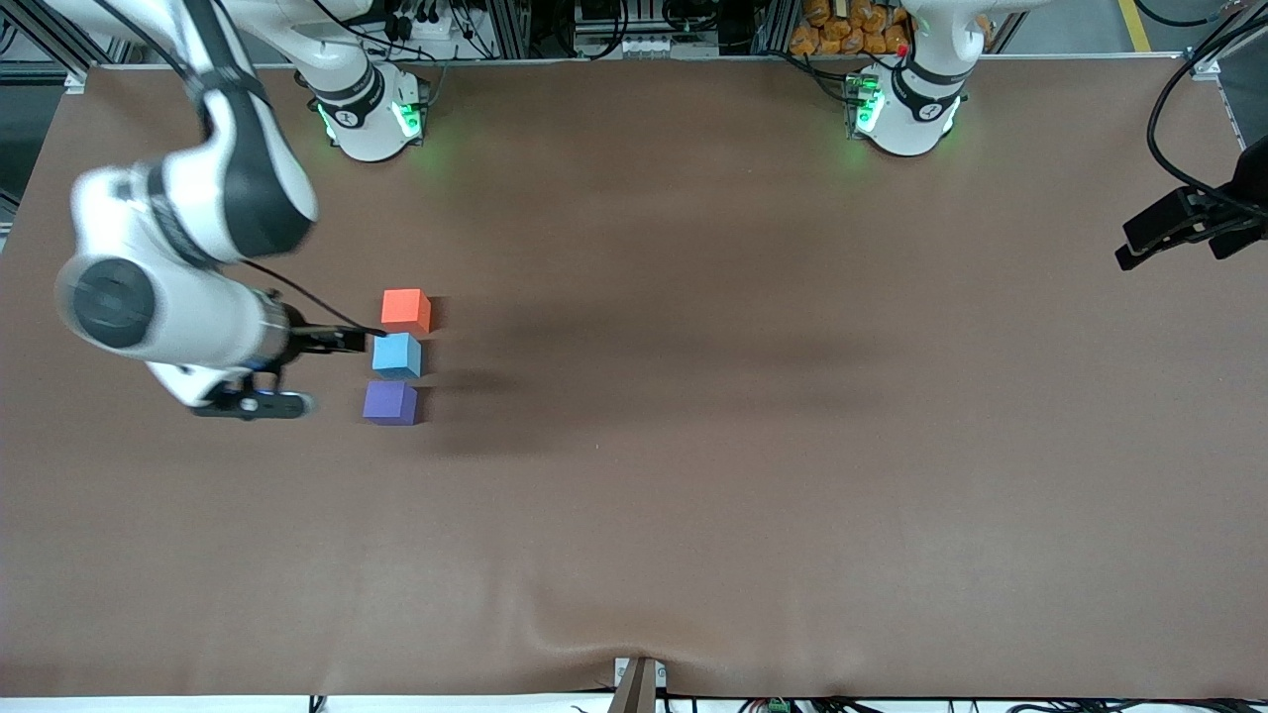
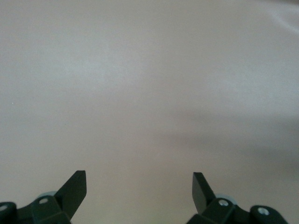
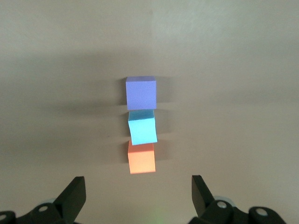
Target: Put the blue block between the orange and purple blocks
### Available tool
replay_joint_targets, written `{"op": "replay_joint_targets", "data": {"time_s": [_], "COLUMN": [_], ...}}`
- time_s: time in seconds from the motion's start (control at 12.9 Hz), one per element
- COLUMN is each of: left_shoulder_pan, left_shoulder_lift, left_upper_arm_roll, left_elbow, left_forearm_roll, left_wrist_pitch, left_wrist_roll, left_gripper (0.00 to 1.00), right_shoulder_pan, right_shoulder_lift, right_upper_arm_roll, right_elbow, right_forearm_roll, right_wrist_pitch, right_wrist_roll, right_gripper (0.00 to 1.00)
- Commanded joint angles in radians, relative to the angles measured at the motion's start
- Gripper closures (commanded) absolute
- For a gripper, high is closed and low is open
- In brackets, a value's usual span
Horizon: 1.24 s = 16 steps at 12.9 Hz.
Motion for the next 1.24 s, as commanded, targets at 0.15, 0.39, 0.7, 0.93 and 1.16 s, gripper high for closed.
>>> {"op": "replay_joint_targets", "data": {"time_s": [0.15, 0.39, 0.7, 0.93, 1.16], "left_shoulder_pan": [-0.037, -0.032, -0.031, -0.028, -0.028], "left_shoulder_lift": [-0.113, -0.184, -0.197, -0.174, -0.172], "left_upper_arm_roll": [0.002, -0.006, -0.007, -0.001, -0.001], "left_elbow": [-0.137, -0.233, -0.239, -0.19, -0.187], "left_forearm_roll": [0.007, 0.007, 0.009, 0.009, 0.009], "left_wrist_pitch": [0.041, 0.07, 0.07, 0.061, 0.059], "left_wrist_roll": [-0.018, -0.018, 0.0, 0.002, 0.002], "left_gripper": [0.0, 0.0, 0.0, 0.0, 0.0], "right_shoulder_pan": [-0.027, -0.146, -0.151, -0.145, -0.139], "right_shoulder_lift": [0.057, -0.022, -0.211, -0.32, -0.352], "right_upper_arm_roll": [-0.015, 0.093, 0.097, 0.037, -0.011], "right_elbow": [0.297, 0.344, 0.134, -0.04, -0.081], "right_forearm_roll": [-0.002, 0.015, -0.011, 0.038, 0.049], "right_wrist_pitch": [-0.215, -0.332, -0.191, -0.082, -0.078], "right_wrist_roll": [-0.012, -0.006, 0.002, -0.05, -0.166], "right_gripper": [0.0, 0.0, 0.0, 0.0, 0.0]}}
